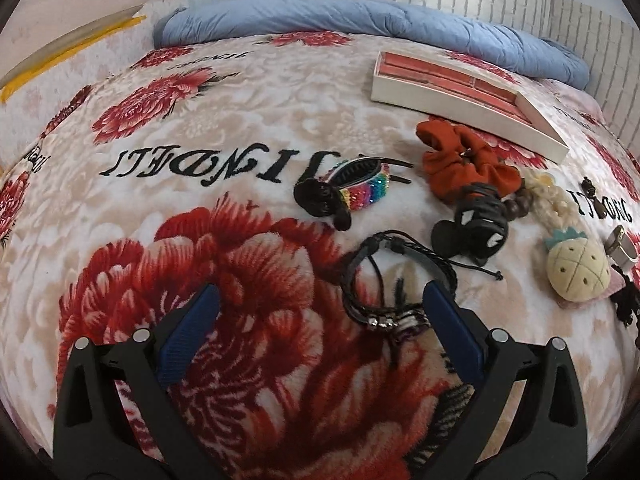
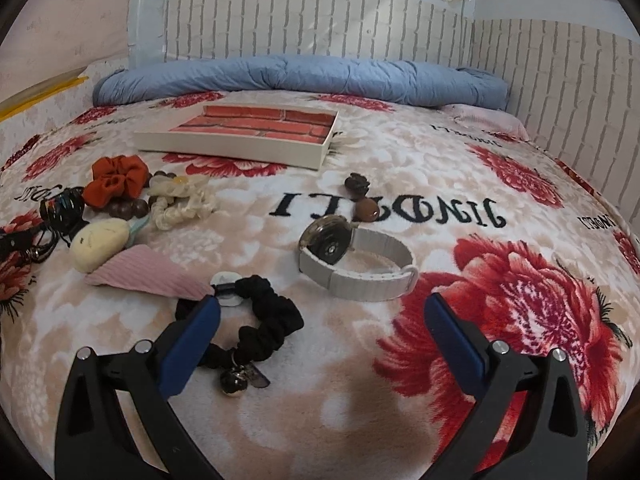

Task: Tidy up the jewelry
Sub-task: 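Move left tool toward black leather bracelet while right tool approaches black scrunchie, then close left tool on black leather bracelet while right tool grasps black scrunchie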

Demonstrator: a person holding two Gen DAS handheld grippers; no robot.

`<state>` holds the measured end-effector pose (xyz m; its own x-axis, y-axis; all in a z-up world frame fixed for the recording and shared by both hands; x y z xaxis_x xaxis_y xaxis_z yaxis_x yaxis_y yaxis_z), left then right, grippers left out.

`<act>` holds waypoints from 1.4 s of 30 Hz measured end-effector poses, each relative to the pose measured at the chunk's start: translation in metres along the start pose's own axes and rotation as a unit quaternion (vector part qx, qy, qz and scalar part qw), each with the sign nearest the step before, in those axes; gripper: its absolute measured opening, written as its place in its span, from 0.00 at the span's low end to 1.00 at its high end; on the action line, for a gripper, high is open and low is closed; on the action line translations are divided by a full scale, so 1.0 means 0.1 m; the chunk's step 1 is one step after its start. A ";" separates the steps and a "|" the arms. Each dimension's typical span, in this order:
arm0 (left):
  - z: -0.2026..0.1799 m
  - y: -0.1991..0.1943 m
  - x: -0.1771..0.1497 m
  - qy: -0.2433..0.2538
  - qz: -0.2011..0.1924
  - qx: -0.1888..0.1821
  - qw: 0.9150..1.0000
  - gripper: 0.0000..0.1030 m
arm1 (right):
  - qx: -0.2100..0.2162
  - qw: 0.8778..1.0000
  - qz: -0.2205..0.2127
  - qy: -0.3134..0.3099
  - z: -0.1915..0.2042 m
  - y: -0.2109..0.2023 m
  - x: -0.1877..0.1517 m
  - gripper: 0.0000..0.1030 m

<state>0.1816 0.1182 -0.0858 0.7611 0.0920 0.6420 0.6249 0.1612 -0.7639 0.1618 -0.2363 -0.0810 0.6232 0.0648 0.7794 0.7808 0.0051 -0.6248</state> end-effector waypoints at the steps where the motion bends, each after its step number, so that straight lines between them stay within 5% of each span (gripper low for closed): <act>1: 0.00 0.01 0.01 0.003 0.000 0.002 1.000 0.95 | 0.000 1.000 0.005 0.000 0.00 0.02 -0.01 0.96; 15: -0.06 0.29 0.08 0.031 0.030 -0.001 0.999 0.88 | 0.017 0.998 0.051 0.012 -0.02 0.24 -0.06 0.78; 30: -0.11 0.21 0.07 0.040 0.013 -0.011 0.999 0.46 | 0.048 0.998 0.047 -0.013 0.11 0.21 -0.06 0.30; 42: -0.09 0.18 0.07 0.033 0.007 -0.013 0.999 0.20 | 0.065 0.997 0.038 0.004 0.07 0.18 -0.05 0.14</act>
<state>0.1998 0.1125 -0.0958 0.7785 0.0288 0.6270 0.6185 0.1345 -0.7742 0.1719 -0.2297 -0.0964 0.6807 0.0613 0.7300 0.7196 0.1304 -0.6820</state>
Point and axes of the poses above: each gripper's, at about its wrist camera, not at the fingertips, and y roughly the way its jaws point, z to its left, x to its top, the point moved 4 cm from there along y, roughly the way its jaws point, and after that the axes turned 4 degrees about x, right-handed, at the moved point
